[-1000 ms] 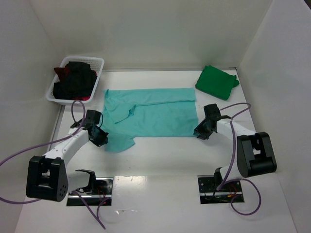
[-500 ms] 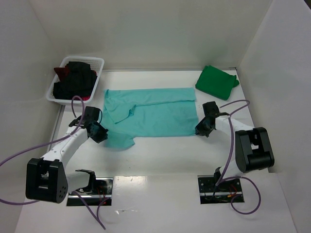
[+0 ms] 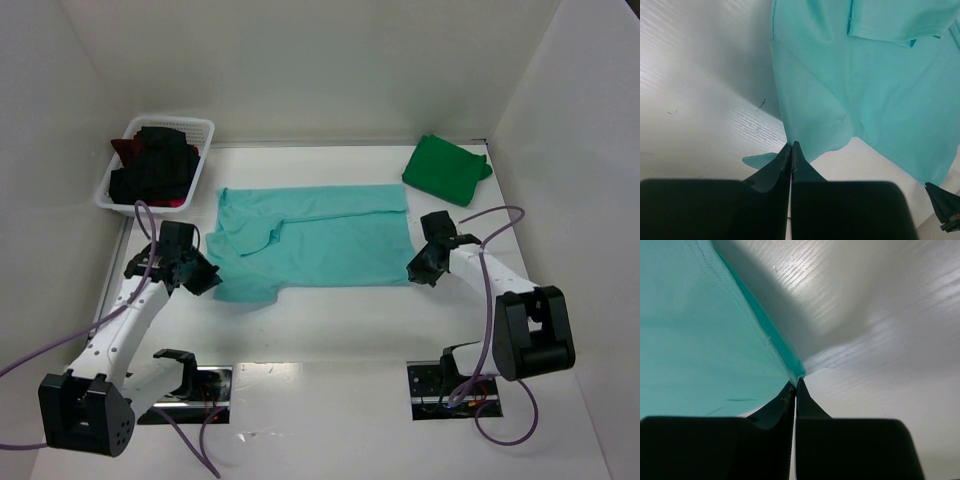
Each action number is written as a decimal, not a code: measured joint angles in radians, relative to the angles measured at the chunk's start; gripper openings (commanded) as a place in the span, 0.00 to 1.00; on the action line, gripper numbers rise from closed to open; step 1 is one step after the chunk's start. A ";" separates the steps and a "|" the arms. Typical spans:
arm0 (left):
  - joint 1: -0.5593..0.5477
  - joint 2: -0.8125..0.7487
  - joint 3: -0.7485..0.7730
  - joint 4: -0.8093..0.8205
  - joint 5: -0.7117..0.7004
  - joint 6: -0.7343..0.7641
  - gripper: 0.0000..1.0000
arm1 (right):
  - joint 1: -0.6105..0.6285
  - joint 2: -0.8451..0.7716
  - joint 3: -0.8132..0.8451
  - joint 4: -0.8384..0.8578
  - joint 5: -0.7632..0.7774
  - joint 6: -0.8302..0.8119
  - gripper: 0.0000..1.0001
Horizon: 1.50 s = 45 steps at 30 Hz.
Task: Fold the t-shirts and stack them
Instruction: Grap the side of the flattened tshirt closest away from the robot with both arms, then fold the other side of the tshirt into a rectangle
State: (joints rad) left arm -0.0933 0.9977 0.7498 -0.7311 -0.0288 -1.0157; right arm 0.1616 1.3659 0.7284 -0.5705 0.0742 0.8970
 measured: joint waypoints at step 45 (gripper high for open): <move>0.119 0.509 0.360 0.240 0.095 0.073 0.00 | -0.074 0.398 0.488 0.075 -0.014 -0.072 0.00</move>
State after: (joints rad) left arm 0.0261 1.5066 1.1103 -0.4911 0.0662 -0.9424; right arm 0.0875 1.7638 1.2163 -0.4953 0.0601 0.8246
